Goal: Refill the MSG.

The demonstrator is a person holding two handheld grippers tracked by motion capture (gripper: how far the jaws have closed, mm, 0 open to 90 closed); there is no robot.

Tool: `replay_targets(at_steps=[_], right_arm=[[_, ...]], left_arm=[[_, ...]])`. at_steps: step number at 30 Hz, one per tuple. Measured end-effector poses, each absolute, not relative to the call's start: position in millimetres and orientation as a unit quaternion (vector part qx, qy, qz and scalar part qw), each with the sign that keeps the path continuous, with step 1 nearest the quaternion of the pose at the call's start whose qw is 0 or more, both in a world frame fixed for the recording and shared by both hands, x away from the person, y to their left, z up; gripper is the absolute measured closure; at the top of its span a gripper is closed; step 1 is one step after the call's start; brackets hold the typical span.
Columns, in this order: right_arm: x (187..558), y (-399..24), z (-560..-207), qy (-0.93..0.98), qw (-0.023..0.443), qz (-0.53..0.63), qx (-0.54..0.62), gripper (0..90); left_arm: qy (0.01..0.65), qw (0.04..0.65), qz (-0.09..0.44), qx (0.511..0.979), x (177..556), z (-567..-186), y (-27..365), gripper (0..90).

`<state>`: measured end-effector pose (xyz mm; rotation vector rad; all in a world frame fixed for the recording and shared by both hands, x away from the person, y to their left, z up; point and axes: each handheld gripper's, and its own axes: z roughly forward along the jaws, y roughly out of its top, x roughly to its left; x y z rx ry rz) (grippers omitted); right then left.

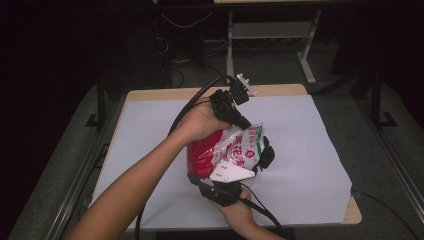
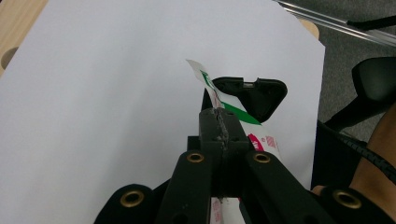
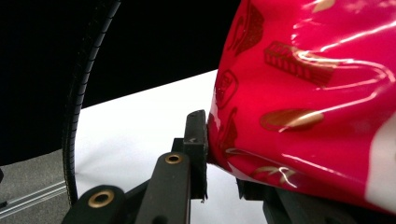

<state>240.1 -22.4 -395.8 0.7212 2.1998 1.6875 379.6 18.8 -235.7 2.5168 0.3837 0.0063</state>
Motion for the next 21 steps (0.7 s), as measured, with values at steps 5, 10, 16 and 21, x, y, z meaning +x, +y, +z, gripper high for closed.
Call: replay_targets(at_steps=[5,10,16,21], right_arm=[[240.5,-23.2,-395.1,0.76,0.136,0.584,0.252,76.3],[241.1,-23.7,-395.5,0.761,0.137,0.582,0.252,76.6],[241.3,-23.1,-395.9,0.762,0.138,0.581,0.251,76.9],[241.5,-22.8,-396.0,0.762,0.137,0.582,0.249,76.9]], left_arm=[[0.144,0.293,0.001,0.945,381.2,-235.9,16.8,90.0],[0.142,0.293,0.001,0.945,381.3,-235.8,17.2,90.0],[0.143,0.296,0.002,0.944,380.8,-235.6,18.7,90.0],[0.143,0.294,0.002,0.945,381.0,-236.1,18.6,90.0]])
